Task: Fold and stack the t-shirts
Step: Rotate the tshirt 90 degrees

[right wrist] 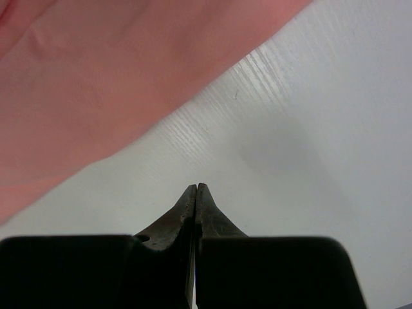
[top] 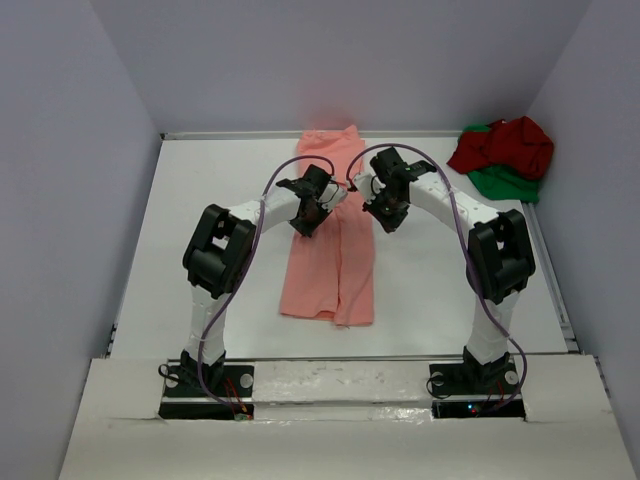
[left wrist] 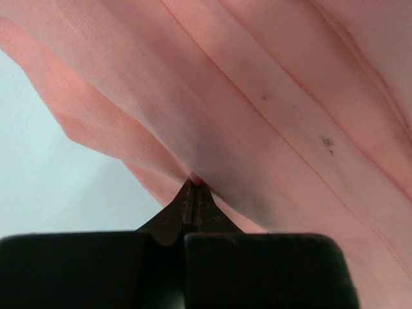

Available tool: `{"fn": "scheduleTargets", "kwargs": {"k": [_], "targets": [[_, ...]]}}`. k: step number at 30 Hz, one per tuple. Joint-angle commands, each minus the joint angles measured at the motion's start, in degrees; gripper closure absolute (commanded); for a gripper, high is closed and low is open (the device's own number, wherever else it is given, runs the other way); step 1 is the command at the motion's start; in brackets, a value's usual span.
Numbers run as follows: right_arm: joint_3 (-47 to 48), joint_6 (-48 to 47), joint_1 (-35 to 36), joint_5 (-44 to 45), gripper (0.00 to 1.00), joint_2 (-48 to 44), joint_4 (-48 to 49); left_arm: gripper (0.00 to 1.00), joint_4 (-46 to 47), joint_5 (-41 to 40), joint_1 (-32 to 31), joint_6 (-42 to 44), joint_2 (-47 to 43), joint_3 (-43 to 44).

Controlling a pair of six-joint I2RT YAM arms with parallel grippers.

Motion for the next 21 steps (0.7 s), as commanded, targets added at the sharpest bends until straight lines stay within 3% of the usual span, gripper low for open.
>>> {"fn": "scheduleTargets", "kwargs": {"k": [1,11,21], "targets": [[0.31,0.06,0.3,-4.75,1.0,-1.85,0.18,1.0,-2.07,-0.5,-0.27,0.17,-1.58,1.24],[4.35,2.78,0.3,-22.08,1.0,6.94,0.27,1.0,-2.77,0.03,-0.45,0.35,-3.16,1.86],[14.03,5.07,0.3,-27.37,1.0,15.99,0.0,1.0,-2.42,0.03,-0.44,0.43,-4.13,1.06]]}}
